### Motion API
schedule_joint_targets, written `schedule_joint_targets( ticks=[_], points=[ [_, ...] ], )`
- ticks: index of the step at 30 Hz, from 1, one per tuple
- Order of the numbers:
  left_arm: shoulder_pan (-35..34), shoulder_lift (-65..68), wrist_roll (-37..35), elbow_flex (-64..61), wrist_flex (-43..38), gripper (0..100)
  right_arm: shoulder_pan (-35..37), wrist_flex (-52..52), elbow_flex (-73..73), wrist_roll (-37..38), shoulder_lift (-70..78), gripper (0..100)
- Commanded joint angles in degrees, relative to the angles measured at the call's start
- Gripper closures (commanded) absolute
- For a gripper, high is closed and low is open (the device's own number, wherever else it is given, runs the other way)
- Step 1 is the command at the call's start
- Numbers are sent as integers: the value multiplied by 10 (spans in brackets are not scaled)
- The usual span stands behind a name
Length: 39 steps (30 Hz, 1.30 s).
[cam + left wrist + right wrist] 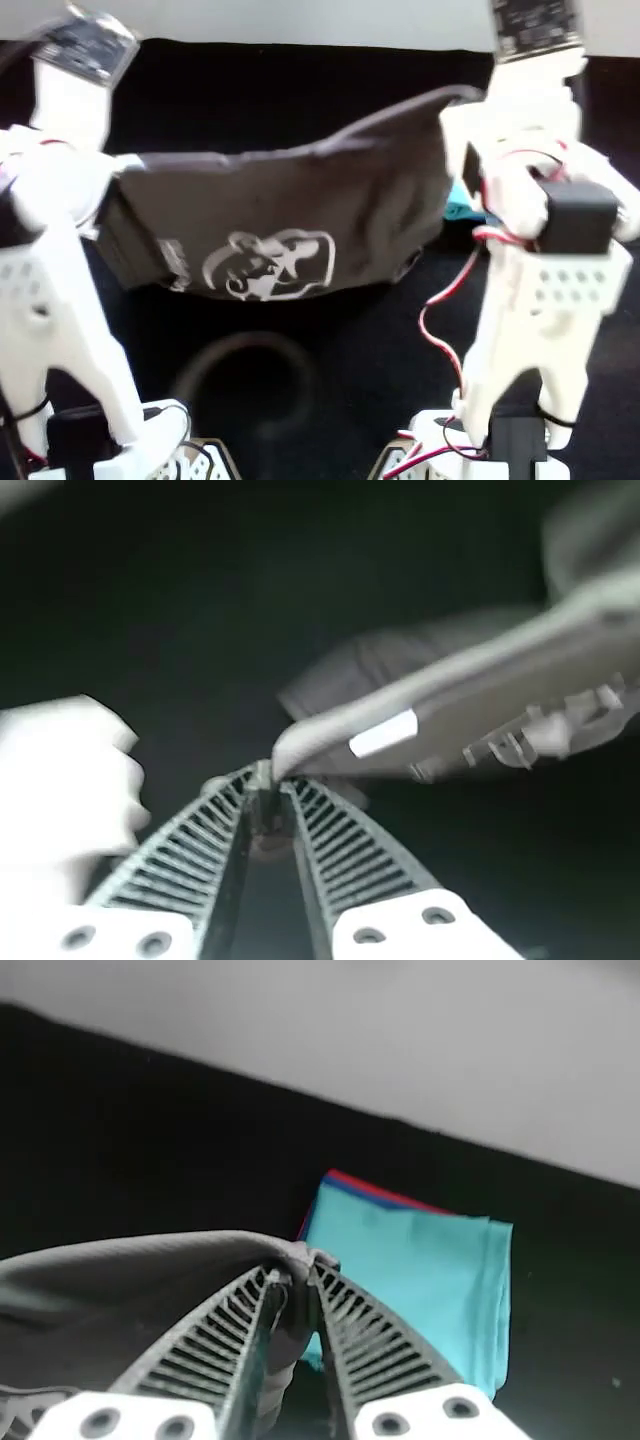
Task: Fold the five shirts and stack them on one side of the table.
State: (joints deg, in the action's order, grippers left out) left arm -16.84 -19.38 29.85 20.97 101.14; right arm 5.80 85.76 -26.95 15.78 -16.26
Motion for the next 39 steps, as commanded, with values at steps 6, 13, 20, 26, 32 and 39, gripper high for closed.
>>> schedule_joint_targets(
  ticks=[6,13,20,26,32,39],
  points=[
    [11,-7,-2,-345,-52,991,26,-44,255,1,-14,993],
    [14,-7,-2,-535,-155,991,29,-75,441,4,-103,993],
    [60,-7,-3,-625,-200,987,27,-183,640,4,-186,993],
    [72,-5,27,-628,-158,900,25,-191,662,5,-192,993],
    [70,-7,97,-688,-196,850,25,-203,661,16,-196,993],
    [-17,-4,133,-759,-337,854,8,-217,657,53,-191,993]
  ],
)
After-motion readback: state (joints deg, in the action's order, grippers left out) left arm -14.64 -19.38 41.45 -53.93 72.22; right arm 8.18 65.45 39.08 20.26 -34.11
